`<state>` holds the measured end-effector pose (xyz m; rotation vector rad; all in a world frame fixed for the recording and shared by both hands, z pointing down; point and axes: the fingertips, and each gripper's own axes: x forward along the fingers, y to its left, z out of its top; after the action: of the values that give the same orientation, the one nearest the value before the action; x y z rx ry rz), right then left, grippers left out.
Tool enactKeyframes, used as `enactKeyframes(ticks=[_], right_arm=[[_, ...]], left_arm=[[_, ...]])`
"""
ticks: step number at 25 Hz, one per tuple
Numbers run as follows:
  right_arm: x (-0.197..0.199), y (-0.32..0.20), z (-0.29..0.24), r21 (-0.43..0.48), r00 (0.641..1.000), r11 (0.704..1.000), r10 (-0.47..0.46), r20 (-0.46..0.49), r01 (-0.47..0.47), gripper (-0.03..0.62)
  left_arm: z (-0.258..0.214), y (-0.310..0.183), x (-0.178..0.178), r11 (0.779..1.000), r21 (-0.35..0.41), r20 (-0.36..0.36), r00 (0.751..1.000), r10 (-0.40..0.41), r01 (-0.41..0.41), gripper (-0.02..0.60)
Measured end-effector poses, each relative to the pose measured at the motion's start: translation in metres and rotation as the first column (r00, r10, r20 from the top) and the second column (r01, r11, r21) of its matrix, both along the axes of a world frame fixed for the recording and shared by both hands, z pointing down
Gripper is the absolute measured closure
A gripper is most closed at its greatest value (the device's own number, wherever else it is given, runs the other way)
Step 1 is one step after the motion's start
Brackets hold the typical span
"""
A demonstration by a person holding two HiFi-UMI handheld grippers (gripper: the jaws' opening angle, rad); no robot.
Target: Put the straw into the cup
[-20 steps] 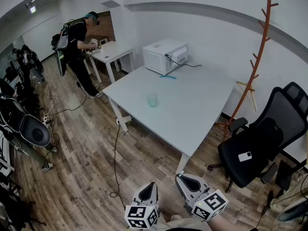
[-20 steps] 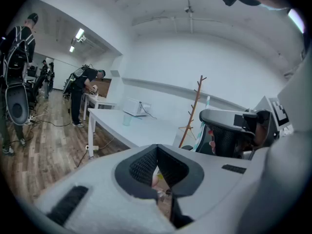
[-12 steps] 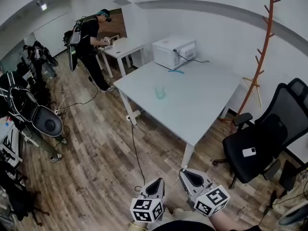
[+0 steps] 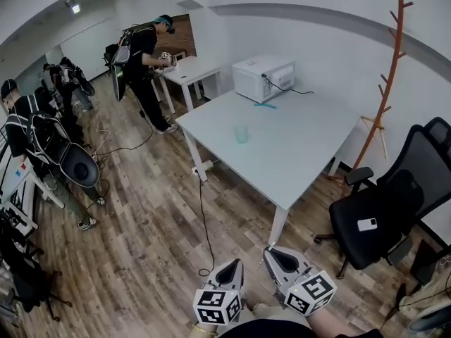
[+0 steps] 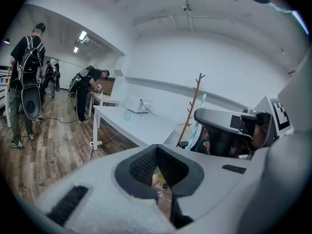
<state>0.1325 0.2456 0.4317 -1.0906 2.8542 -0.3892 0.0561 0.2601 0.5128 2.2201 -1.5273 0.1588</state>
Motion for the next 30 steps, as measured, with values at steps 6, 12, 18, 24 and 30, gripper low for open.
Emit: enactKeyframes(ticks=[6,12,18,24,30], right_arm=[[-0.009,0.012,0.0,0.037,0.998,0.997,-0.064,-0.024,0.065,0.56],[-0.005,0.01,0.0,0.01,0.998,0.998,-0.062,-0.002,0.062,0.56],[0.003,0.004,0.002,-0.009,0.999,0.999,-0.051,0.01,0.051,0.56],[0.007,-0.002,0.003,-0.02,0.998,0.998,-0.054,0.014,0.054,0.56],[0.0,-0.01,0.005,-0.03,0.997,0.997,-0.07,0.013,0.07,0.56]], left_arm=[[0.002,0.008,-0.003,0.999,0.0,-0.006,0.999,-0.04,0.04,0.571],[-0.002,0.007,-0.002,0.998,0.011,-0.01,0.998,-0.063,0.063,0.571],[-0.001,0.003,0.005,0.998,0.01,-0.004,0.998,-0.056,0.056,0.571],[-0.001,-0.003,0.009,0.998,0.008,0.002,0.998,-0.056,0.056,0.571],[0.003,-0.01,0.004,0.998,-0.003,-0.002,0.998,-0.065,0.065,0.571]])
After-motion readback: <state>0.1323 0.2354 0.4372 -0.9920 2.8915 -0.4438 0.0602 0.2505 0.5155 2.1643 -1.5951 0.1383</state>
